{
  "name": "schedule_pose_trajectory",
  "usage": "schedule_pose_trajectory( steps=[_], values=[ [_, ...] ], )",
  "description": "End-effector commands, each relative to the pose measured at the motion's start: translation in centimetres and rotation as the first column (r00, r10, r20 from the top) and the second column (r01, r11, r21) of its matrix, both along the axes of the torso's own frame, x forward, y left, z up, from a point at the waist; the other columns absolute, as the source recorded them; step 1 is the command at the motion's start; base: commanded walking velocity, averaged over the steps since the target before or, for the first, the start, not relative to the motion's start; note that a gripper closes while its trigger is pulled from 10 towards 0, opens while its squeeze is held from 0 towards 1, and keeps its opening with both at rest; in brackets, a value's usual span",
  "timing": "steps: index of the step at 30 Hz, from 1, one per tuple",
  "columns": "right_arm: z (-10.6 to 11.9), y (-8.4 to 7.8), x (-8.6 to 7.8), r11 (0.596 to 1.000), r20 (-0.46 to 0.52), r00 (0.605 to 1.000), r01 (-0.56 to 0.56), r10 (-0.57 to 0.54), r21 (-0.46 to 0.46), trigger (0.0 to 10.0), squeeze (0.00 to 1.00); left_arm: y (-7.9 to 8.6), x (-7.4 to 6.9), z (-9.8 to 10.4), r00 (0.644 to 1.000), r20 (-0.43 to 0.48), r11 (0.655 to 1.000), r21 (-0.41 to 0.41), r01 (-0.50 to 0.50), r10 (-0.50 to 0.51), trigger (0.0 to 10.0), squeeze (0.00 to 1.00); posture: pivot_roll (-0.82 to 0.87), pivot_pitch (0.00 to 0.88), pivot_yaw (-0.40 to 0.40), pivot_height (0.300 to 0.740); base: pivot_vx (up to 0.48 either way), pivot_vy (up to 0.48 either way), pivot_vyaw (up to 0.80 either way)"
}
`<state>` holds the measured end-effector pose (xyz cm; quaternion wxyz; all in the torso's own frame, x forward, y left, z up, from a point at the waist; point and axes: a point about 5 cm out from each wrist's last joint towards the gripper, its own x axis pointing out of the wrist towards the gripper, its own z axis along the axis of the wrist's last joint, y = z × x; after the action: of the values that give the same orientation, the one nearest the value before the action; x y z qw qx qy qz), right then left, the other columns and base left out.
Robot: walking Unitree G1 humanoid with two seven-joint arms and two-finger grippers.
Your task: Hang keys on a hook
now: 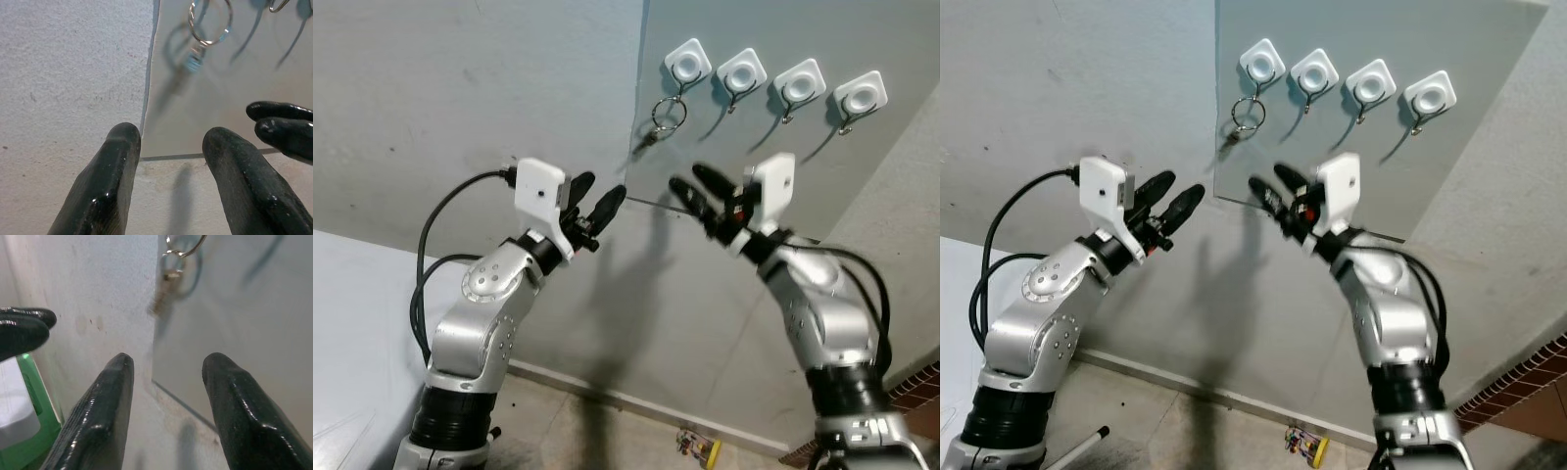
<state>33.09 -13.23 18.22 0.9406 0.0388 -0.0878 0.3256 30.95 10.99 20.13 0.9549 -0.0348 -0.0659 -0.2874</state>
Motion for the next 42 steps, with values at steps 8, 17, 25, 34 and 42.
schedule_pose_trajectory(
  steps=[8,17,25,34,42],
  values=[
    [-2.8,-0.3,-1.2,0.995,-0.068,0.994,0.092,-0.090,0.029,10.0,1.00,-0.8,-0.4,-3.3,0.996,-0.087,0.999,0.033,-0.007,0.010,10.0,0.00,-0.08,0.000,-0.058,0.740,0.000,0.000,0.00],
    [-9.5,-0.7,-2.6,0.980,-0.243,0.951,0.199,-0.193,-0.001,10.0,0.00,-0.5,0.1,-10.1,0.956,-0.249,0.985,0.107,-0.132,0.155,10.0,0.00,-0.09,0.000,-0.053,0.740,0.000,0.000,0.00],
    [-15.7,-2.0,-4.5,0.944,-0.380,0.865,0.284,-0.327,-0.167,10.0,0.00,0.9,-0.4,-16.3,0.865,-0.366,0.933,0.240,-0.267,0.342,10.0,0.00,-0.09,0.000,-0.051,0.740,0.000,0.000,0.00],
    [-20.6,-4.0,-7.7,0.879,-0.497,0.734,0.312,-0.464,-0.360,10.0,0.00,1.3,-3.3,-21.3,0.802,-0.512,0.941,0.288,-0.177,0.307,10.0,0.00,-0.10,0.000,-0.041,0.740,0.000,0.000,0.00],
    [-24.7,-6.0,-12.7,0.813,-0.610,0.549,0.282,-0.572,-0.509,10.0,0.00,2.6,-7.8,-25.7,0.643,-0.668,0.912,0.392,-0.123,0.374,10.0,0.00,-0.10,0.000,-0.036,0.740,0.000,0.000,0.00]
  ],
)
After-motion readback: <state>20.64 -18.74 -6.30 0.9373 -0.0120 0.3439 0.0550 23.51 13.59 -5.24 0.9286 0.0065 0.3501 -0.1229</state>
